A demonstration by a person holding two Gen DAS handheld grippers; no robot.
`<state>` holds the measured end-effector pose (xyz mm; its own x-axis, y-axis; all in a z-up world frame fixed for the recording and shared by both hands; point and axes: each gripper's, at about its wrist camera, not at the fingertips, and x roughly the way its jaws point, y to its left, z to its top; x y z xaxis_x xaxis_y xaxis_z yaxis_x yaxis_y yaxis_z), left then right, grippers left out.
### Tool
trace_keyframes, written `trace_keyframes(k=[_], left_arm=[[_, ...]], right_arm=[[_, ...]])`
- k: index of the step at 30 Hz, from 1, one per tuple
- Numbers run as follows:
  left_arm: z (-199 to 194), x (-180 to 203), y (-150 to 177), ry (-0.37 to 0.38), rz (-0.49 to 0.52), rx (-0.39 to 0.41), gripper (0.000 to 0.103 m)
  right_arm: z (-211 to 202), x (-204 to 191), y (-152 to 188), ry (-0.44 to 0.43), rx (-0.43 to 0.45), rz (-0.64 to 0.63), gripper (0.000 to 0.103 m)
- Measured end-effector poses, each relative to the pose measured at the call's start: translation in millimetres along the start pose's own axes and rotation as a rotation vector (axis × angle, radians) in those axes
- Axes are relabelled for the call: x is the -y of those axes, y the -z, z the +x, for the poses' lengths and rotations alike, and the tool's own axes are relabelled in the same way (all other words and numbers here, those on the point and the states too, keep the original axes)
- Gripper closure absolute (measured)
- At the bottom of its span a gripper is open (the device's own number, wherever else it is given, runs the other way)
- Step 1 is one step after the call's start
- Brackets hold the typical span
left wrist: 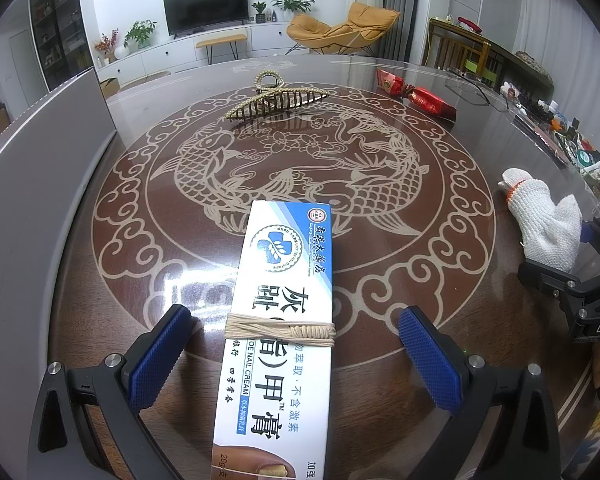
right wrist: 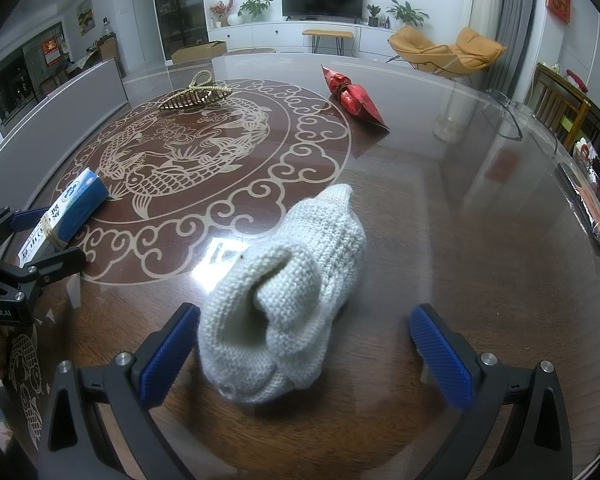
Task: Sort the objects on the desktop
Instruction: 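Hold the glove in right tool and the tube in left tool, then carry tube and glove into the bin and open both tools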
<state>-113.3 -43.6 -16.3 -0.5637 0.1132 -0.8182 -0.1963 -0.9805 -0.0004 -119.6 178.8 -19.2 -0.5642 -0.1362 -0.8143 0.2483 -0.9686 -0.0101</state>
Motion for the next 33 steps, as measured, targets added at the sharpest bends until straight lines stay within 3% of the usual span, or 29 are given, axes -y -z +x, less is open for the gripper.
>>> trace_keyframes(k=[6, 12, 13, 16, 17, 18, 21, 24, 28, 33], left_arm=[[0, 0, 0, 0.004, 0.005, -0.002, 0.0], [-3, -3, 2, 0.063, 0.102, -0.042, 0.0], [-4, -3, 2, 0.058, 0.102, -0.032, 0.005], [-12, 0, 0, 0.059, 0.107, 0.023, 0.059], [-12, 1, -2, 0.059, 0.101, 0.02, 0.059], [-12, 2, -1, 0.056, 0.095, 0.023, 0.059], [-19, 4, 8, 0.068, 0.071, 0.046, 0.06], [-33, 2, 17, 0.084, 0.029, 0.072, 0.06], [-67, -7, 28, 0.113, -0.047, 0.148, 0.06], [-108, -17, 28, 0.145, -0.11, 0.218, 0.06]], right_arm=[[0, 0, 0, 0.0, 0.0, 0.0, 0.0], [0, -1, 0, -0.006, 0.0, -0.011, 0.0], [-1, 0, -2, -0.025, -0.011, -0.038, 0.0], [1, 7, -10, -0.061, -0.074, -0.038, 0.0], [-3, 10, -13, -0.088, -0.073, -0.009, 0.0], [-11, 12, -16, -0.124, -0.041, 0.024, 0.005], [-22, 5, -17, -0.134, -0.004, -0.006, 0.057], [-34, -1, -13, -0.125, -0.01, -0.018, 0.062], [-70, -16, -3, -0.188, 0.019, -0.03, 0.062], [-87, -48, -2, -0.202, 0.025, -0.093, 0.062]])
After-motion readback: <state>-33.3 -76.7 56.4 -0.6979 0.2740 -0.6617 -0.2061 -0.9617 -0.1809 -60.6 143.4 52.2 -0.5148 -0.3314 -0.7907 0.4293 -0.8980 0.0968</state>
